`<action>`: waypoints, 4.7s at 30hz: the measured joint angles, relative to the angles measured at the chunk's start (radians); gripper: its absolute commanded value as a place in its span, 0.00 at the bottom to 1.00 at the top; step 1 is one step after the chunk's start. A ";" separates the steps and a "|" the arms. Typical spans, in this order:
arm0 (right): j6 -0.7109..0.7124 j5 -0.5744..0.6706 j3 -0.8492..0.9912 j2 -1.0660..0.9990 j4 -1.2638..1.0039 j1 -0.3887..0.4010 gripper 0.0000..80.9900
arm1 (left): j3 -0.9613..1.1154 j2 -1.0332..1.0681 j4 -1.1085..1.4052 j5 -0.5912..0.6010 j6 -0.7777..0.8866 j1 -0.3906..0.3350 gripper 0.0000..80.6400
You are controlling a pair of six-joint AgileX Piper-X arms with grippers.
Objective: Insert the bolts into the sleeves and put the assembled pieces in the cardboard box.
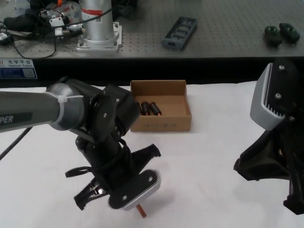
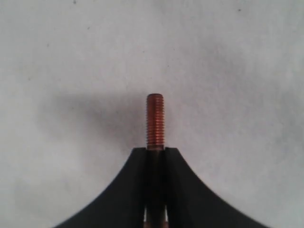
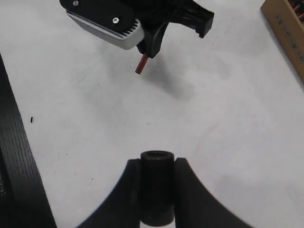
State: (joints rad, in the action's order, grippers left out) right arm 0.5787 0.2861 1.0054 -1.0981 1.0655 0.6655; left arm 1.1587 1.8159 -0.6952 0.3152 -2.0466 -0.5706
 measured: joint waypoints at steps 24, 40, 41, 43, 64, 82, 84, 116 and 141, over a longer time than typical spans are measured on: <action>-0.005 0.004 0.000 0.000 0.006 0.000 0.03 | 0.000 0.000 0.005 0.078 -0.072 0.000 0.49; -0.190 0.006 0.000 0.000 0.006 0.000 0.03 | 0.000 0.000 -0.022 0.090 2.157 -0.037 0.49; -0.198 0.006 0.000 0.000 0.006 0.000 0.03 | 0.000 0.000 -0.027 0.090 2.244 -0.041 0.49; -0.215 0.006 0.000 0.000 0.009 0.000 0.03 | 0.000 0.000 -0.034 0.054 2.378 -0.049 0.49; -0.226 0.006 0.000 0.000 0.083 0.000 0.03 | 0.000 0.000 0.107 -0.245 3.066 -0.060 0.45; -0.226 0.006 0.000 0.000 0.083 0.000 0.03 | 0.000 0.000 0.075 -0.253 3.066 -0.127 0.43; -0.226 0.006 0.000 0.000 0.083 0.000 0.03 | 0.000 0.000 0.075 -0.264 3.026 -0.127 0.43; -0.226 0.006 0.000 0.000 0.085 0.000 0.03 | 0.009 0.063 0.050 -0.229 2.671 -0.124 0.01; -0.361 0.183 -0.005 -0.011 -0.246 0.000 0.03 | 0.000 -0.264 0.420 0.137 2.338 0.095 0.01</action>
State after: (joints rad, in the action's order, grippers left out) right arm 0.2181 0.4686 1.0007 -1.1090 0.8195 0.6655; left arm 1.1589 1.5521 -0.2750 0.4523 0.2917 -0.4760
